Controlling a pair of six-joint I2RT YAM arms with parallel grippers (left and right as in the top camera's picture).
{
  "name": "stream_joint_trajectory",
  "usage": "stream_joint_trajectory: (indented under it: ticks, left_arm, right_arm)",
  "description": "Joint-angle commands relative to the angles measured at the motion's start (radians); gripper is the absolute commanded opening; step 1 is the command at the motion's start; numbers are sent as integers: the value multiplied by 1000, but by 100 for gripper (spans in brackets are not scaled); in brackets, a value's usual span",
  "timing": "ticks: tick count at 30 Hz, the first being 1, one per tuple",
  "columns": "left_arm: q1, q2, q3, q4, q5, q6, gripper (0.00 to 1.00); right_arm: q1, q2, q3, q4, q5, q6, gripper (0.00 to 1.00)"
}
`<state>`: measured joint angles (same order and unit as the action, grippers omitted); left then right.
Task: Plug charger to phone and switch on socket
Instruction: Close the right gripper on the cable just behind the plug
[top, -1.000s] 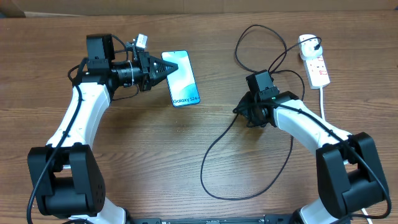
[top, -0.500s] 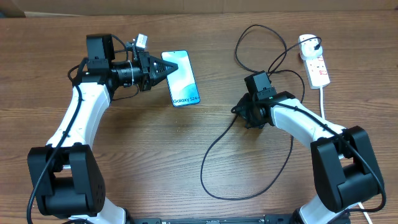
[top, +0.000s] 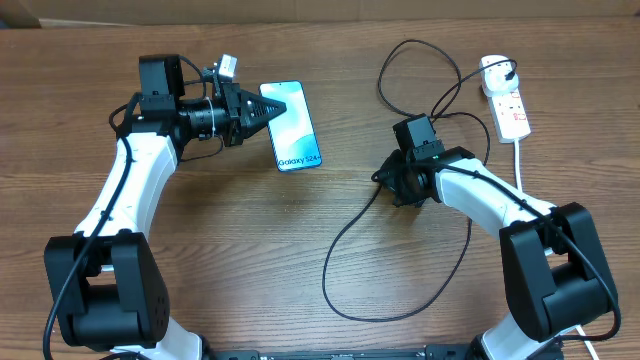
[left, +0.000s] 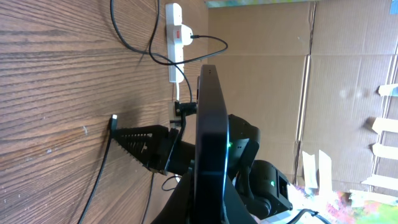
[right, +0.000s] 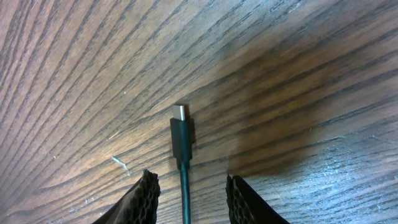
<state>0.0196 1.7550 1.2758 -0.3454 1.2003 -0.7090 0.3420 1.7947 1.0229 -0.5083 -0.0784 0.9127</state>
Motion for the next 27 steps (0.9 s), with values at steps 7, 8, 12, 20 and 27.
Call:
stream_joint_trajectory:
  ticks: [7, 8, 12, 20, 27]
  left_arm:
    - [-5, -3, 10, 2, 31, -20, 4]
    - [-5, -3, 10, 2, 31, -20, 4]
    - [-5, -3, 10, 2, 31, -20, 4]
    - [-5, -3, 10, 2, 31, -20, 4]
    - [-5, -3, 10, 2, 31, -20, 4]
  right_arm:
    - [24, 3, 11, 29, -1, 4, 35]
    - [26, 3, 11, 31, -1, 5, 35]
    - [26, 4, 11, 26, 36, 4, 35]
    - [26, 8, 11, 36, 40, 4, 35]
    - [29, 31, 11, 44, 32, 5, 34]
